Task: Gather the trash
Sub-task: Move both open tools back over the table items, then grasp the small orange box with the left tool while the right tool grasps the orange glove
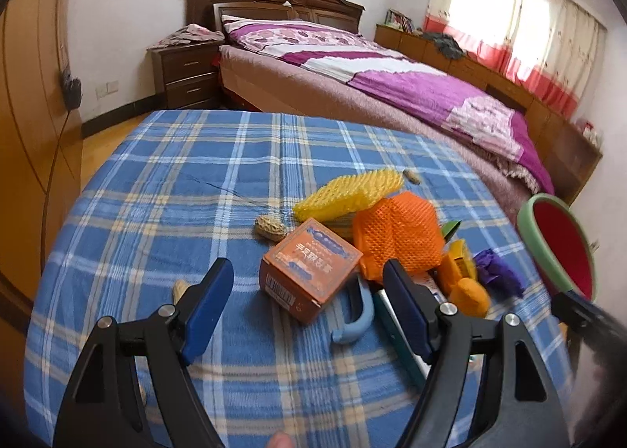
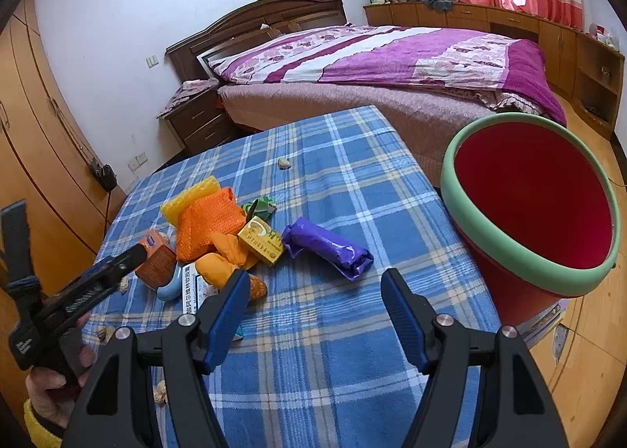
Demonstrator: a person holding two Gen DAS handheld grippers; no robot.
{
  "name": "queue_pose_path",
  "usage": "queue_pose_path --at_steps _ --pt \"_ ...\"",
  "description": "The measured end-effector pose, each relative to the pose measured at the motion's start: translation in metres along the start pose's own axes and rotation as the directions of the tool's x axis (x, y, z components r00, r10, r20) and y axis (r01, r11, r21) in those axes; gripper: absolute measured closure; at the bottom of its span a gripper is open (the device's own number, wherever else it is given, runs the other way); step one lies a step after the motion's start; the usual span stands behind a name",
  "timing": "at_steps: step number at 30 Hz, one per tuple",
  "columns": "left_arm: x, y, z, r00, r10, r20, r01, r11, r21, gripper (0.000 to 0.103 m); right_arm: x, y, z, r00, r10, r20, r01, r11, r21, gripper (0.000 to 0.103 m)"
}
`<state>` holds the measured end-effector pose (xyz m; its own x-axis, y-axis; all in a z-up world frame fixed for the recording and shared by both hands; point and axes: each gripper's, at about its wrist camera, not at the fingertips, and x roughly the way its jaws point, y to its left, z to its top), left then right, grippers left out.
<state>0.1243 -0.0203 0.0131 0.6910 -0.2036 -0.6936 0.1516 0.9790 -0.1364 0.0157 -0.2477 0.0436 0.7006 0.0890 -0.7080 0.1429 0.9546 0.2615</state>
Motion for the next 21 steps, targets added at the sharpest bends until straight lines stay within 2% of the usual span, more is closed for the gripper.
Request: queue_pose_path --at_steps 4,10,11,12,14,21 --pt "0.015 -0.002 0.0 0.999 0.006 -0.033 -0.005 1.0 0.023 0.025 0.005 0.005 0.0 1.0 0.003 -0.01 -0.003 1.0 -0.009 0.031" --pt "0.024 -0.001 0.001 0.999 0.002 -0.041 0.0 0.999 0.035 0.025 0.016 0.011 0.0 0.999 0.011 -0.033 -0.012 1.0 -0.02 0.031" --pt "0.025 -0.001 0.002 0.999 -0.003 -0.049 0.004 1.0 0.026 0.026 0.018 0.014 0.0 0.999 0.014 -0.039 -0.015 1.0 -0.025 0.031" --pt "0.026 0.001 0.002 0.998 -0.012 -0.055 0.013 1.0 0.011 0.032 0.02 0.015 0.0 0.999 0.016 -0.043 -0.017 0.999 -0.028 0.031" --pt "0.029 0.003 0.002 0.997 -0.038 -0.072 0.037 0.999 -0.016 0.038 0.024 0.018 0.001 0.998 0.023 -0.051 -0.024 0.999 -0.036 0.031" --pt "0.02 0.007 0.0 0.998 -0.055 -0.038 0.054 0.998 -0.036 0.04 0.035 0.033 0.0 0.996 0.047 -0.074 -0.052 0.997 -0.065 0.031"
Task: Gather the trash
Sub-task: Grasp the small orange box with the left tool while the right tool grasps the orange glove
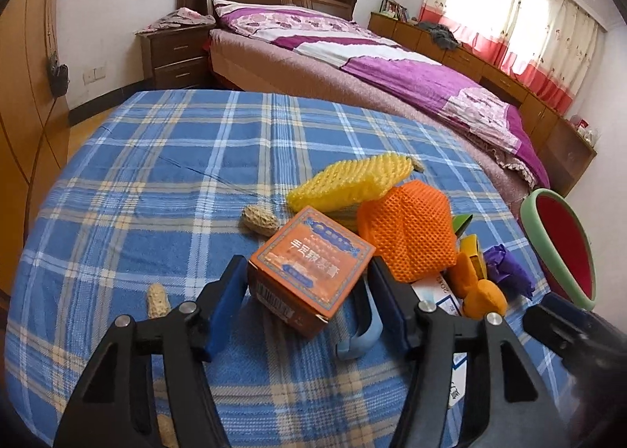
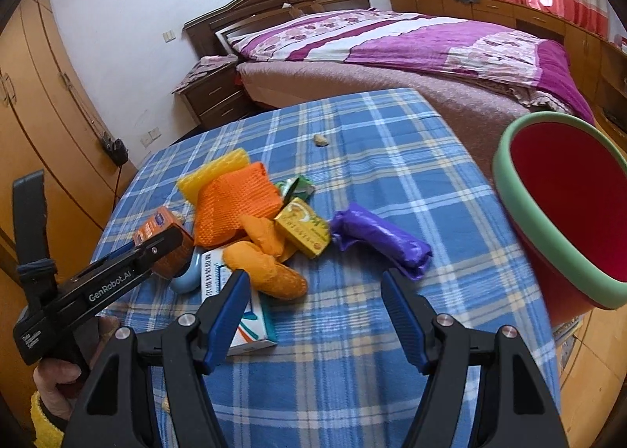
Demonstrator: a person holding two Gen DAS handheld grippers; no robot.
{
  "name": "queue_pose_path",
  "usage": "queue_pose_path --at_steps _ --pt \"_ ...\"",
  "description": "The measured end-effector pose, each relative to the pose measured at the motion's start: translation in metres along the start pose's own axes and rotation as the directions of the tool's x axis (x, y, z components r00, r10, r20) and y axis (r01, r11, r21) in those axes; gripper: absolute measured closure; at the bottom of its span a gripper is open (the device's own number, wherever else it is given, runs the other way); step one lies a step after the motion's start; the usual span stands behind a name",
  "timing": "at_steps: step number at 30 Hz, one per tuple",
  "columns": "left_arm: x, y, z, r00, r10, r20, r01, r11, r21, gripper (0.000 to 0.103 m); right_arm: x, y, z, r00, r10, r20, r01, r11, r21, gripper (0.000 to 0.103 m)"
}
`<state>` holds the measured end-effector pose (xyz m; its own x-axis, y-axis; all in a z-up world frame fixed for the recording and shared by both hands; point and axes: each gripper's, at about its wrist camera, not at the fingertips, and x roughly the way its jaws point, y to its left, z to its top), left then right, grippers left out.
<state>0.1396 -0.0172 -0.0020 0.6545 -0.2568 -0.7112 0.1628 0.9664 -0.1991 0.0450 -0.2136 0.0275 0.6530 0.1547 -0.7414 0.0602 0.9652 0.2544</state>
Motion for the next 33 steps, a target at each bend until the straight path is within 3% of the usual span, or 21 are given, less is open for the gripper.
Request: queue_pose_path --at_steps 9,11,13,20,33 --pt "-0.013 0.007 -0.005 1.0 0.021 0.008 -0.021 0.999 -0.05 0.04 0.022 0.022 -0.001 0.998 0.047 -0.039 -0.049 0.998 -0.044 0.032" --pt "-0.016 0.007 -0.006 1.0 0.026 0.014 -0.025 0.998 -0.05 0.04 0.027 0.024 0.0 0.997 0.054 -0.046 -0.057 0.997 -0.048 0.049" --pt "-0.018 0.007 -0.007 1.0 0.021 0.016 -0.02 0.998 -0.052 0.04 0.03 0.027 0.0 0.997 0.061 -0.05 -0.063 0.996 -0.058 0.061" --pt "-0.026 0.004 -0.009 1.0 0.013 0.023 -0.012 0.998 -0.057 0.04 0.023 0.029 -0.002 0.997 0.067 -0.023 -0.069 0.994 -0.082 0.079" --pt "-0.053 -0.016 -0.009 0.998 -0.017 0.057 0.019 0.999 -0.029 0.04 -0.028 0.022 -0.008 0.992 0.109 0.069 -0.105 0.992 -0.069 0.081"
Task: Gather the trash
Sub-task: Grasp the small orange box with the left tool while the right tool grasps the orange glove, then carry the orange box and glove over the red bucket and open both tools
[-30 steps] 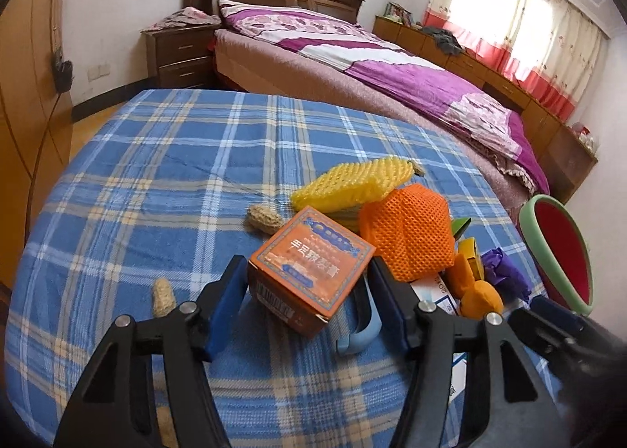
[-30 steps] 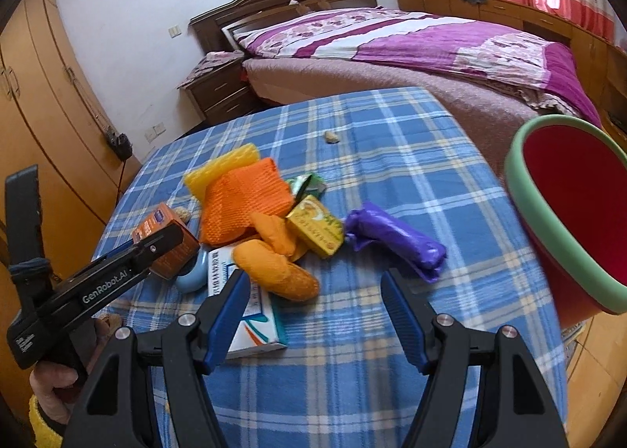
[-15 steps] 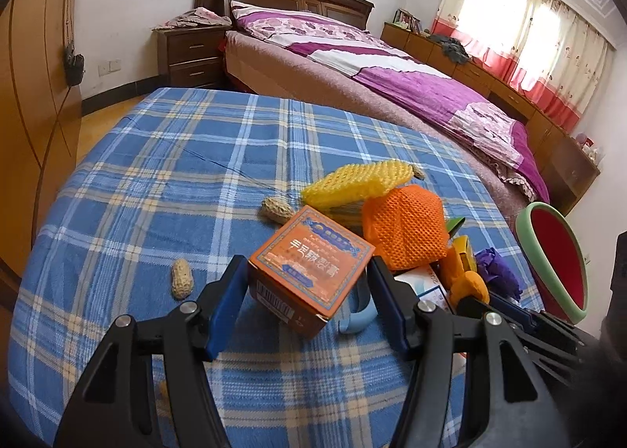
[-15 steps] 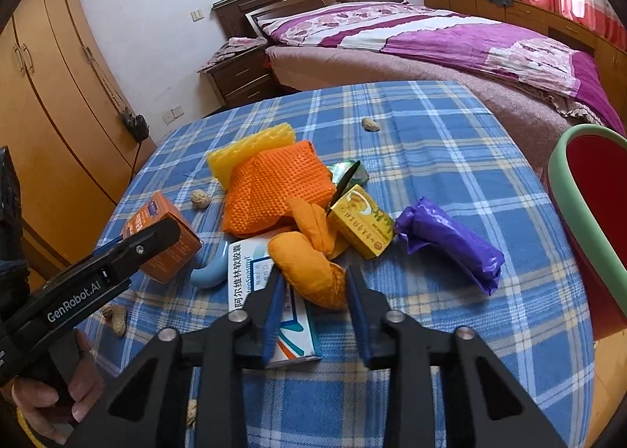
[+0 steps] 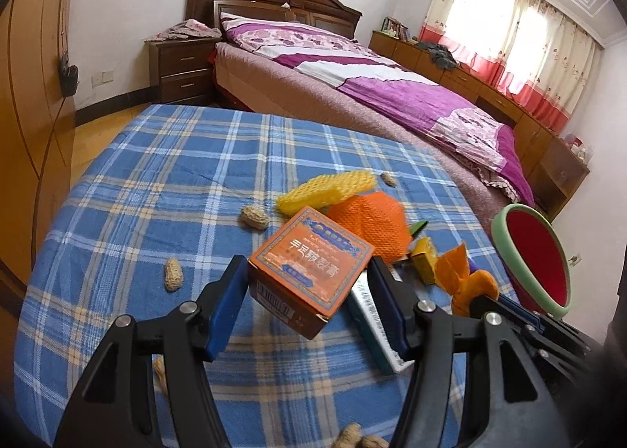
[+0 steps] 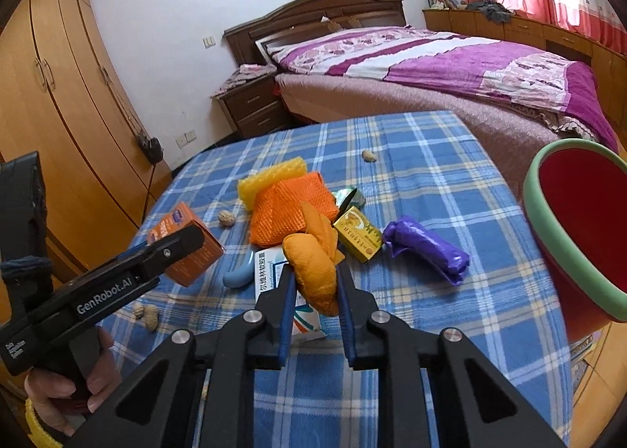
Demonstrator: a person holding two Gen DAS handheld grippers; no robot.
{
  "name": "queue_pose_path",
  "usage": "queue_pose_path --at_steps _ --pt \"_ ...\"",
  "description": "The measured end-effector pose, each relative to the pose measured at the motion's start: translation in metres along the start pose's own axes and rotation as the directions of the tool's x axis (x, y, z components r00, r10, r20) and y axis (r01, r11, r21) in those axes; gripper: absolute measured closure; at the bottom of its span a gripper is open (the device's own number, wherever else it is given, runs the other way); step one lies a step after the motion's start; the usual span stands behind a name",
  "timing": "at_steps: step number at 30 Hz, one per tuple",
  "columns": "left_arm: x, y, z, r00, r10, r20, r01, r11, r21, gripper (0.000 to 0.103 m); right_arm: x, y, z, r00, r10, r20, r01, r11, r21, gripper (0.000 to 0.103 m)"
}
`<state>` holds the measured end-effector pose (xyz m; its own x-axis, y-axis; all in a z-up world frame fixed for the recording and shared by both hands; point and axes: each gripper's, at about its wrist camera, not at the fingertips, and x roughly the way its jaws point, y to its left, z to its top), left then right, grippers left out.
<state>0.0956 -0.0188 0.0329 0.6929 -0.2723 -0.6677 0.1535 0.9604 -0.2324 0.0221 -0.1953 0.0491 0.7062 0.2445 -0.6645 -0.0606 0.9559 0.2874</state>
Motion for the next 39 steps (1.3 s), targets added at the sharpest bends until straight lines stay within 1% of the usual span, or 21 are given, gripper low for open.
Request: queue_pose_path --at_steps 4,11,17,23,31,39 --pt "-0.007 -0.009 0.0 1.0 -0.008 0.006 0.008 1.0 0.013 0.04 -0.017 -0.005 0.0 1.0 -0.001 0.029 0.0 1.0 0.019 0.081" --pt "-0.019 -0.029 0.0 0.999 -0.047 0.013 0.046 0.998 0.036 0.04 -0.048 -0.019 0.0 0.996 -0.02 0.086 0.015 0.998 0.056 0.081" --pt "-0.031 -0.053 0.001 0.995 -0.093 0.022 0.09 0.993 0.08 0.04 -0.069 -0.038 -0.002 0.991 -0.048 0.123 0.036 0.995 0.098 0.081" --pt "-0.034 -0.076 -0.001 0.99 -0.14 0.02 0.137 0.984 0.115 0.04 -0.087 -0.063 -0.004 0.985 -0.079 0.153 0.056 0.987 0.15 0.081" --pt "-0.022 -0.111 -0.006 0.983 -0.178 -0.035 0.181 0.969 0.17 0.04 -0.103 -0.099 -0.008 0.975 -0.137 0.176 0.096 0.97 0.223 0.081" --pt "-0.004 -0.152 -0.008 0.973 -0.211 -0.091 0.227 0.943 0.242 0.04 -0.117 -0.142 -0.013 0.959 -0.203 0.197 0.133 0.939 0.318 0.081"
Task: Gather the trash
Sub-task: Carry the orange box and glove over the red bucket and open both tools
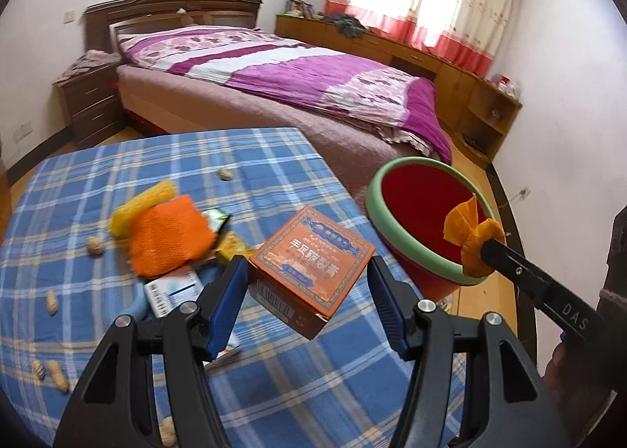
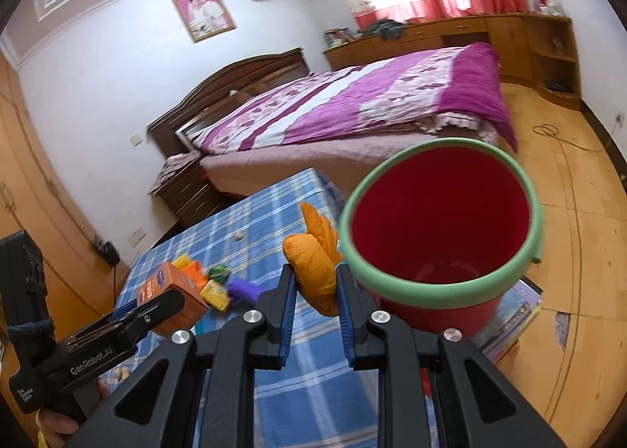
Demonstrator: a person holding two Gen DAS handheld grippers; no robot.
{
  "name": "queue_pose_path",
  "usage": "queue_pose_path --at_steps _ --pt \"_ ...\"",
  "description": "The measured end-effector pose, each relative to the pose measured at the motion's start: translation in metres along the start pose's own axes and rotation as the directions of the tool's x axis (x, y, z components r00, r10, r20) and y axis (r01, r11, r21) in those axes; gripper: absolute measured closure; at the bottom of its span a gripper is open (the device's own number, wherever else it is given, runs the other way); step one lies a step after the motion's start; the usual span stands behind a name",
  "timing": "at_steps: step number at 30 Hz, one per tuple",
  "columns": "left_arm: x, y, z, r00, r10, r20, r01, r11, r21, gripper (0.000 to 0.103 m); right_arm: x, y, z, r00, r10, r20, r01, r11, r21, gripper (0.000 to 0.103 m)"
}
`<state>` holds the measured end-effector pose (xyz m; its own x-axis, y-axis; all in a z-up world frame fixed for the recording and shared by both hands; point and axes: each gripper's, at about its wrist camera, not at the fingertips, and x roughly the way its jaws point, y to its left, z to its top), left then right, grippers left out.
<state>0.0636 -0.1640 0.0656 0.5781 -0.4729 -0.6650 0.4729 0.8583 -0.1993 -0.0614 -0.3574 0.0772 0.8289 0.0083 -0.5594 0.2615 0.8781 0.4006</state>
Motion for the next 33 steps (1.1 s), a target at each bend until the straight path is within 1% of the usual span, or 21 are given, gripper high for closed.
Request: queue_pose_path --at_steps 4,10,18,24,27,33 --pt "0.014 -0.015 0.005 1.0 -0.014 -0.021 0.015 0.999 0.03 0.04 0.0 -0.022 0.003 0.999 -0.032 0.008 0.032 0.998 0.045 0.081" --pt "0.035 -0.042 0.015 0.999 -0.036 -0.031 0.038 0.996 0.084 0.04 0.003 -0.056 0.009 0.996 -0.085 0.016 0.083 0.992 0.1 0.081" --pt "0.067 -0.08 0.03 0.996 -0.076 -0.043 0.082 0.984 0.161 0.04 0.013 -0.095 0.012 0.993 -0.121 0.011 0.118 0.978 0.174 0.08" --pt "0.095 -0.103 0.035 0.989 -0.122 -0.079 0.136 0.972 0.191 0.04 0.02 -0.11 0.017 0.991 -0.134 0.01 0.129 0.972 0.198 0.079" --pt "0.107 -0.113 0.036 0.986 -0.137 -0.092 0.154 0.967 0.204 0.04 0.021 -0.116 0.017 0.99 -0.139 0.011 0.134 0.969 0.208 0.076" --pt "0.118 -0.122 0.036 0.986 -0.147 -0.076 0.16 0.963 0.216 0.04 0.021 -0.123 0.014 0.989 -0.151 0.009 0.145 0.963 0.225 0.074"
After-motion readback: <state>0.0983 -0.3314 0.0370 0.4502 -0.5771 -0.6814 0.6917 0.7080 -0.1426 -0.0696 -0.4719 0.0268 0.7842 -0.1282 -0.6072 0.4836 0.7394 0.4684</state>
